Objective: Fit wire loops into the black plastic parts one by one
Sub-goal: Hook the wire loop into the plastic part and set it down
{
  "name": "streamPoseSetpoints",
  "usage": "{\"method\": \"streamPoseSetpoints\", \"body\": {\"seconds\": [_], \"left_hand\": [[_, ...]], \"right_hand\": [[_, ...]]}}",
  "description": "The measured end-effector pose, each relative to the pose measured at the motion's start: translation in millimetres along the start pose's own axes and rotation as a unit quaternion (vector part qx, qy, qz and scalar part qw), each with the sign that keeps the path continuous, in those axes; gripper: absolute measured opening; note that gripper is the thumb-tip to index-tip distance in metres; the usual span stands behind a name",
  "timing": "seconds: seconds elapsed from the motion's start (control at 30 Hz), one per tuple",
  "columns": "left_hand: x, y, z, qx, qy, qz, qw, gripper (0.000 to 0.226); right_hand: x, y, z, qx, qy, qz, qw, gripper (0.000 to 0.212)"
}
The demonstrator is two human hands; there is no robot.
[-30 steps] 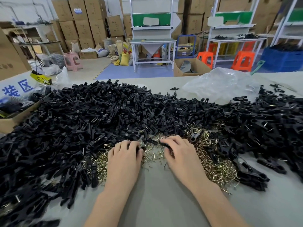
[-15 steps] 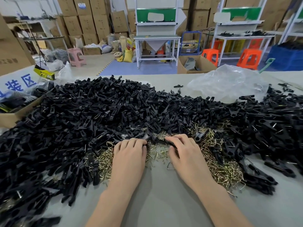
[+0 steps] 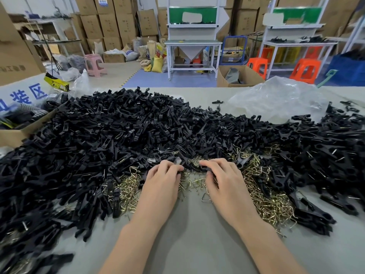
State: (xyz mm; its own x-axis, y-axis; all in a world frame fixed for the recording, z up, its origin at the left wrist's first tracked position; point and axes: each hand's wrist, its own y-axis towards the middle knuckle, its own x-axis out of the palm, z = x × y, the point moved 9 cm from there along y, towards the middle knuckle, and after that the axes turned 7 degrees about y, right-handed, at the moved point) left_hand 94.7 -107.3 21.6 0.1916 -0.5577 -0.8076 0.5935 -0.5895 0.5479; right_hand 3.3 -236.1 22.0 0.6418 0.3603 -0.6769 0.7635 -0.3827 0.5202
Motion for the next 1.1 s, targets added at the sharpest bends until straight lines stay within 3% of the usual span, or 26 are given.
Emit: {"method": "streamPoseSetpoints", "body": {"seconds": [0.17, 0.23, 0.3, 0.4, 0.67, 0.8, 0.97, 1.1], "left_hand": [[-7, 4, -3, -0.092, -0.242, 0.01, 0.966, 0.02], [-11, 3, 7, -0.103, -0.326, 0.005, 0.94, 0.024], [-9, -1, 15, -0.123, -0.397, -0.017, 0.91, 0.027], [-4, -5, 15, -0.165, -0.423, -0.016, 0.891, 0.023], [-9, -10, 8, -0.195, -0.427, 0.029, 0.882, 0.023], [-4, -8, 7, -0.199, -0.433, 0.005, 0.879, 0.028], [7, -10, 13, -0.193, -0.486, -0.048, 0.851, 0.026], [1, -11, 11, -0.192, -0.431, -0.024, 0.881, 0.018]], "right_hand": [[-8, 1, 1, 0.039, 0.142, 0.017, 0.989, 0.04], [-2, 0, 11, 0.121, 0.269, 0.008, 0.956, 0.038], [10, 0, 15, 0.198, 0.411, -0.02, 0.89, 0.033], [17, -1, 14, 0.24, 0.53, -0.035, 0.813, 0.027], [26, -5, 23, 0.275, 0.634, -0.002, 0.723, 0.033], [31, -2, 23, 0.269, 0.663, -0.014, 0.698, 0.036], [37, -3, 25, 0.269, 0.678, -0.028, 0.683, 0.045], [33, -3, 26, 0.262, 0.656, -0.025, 0.707, 0.047]]}}
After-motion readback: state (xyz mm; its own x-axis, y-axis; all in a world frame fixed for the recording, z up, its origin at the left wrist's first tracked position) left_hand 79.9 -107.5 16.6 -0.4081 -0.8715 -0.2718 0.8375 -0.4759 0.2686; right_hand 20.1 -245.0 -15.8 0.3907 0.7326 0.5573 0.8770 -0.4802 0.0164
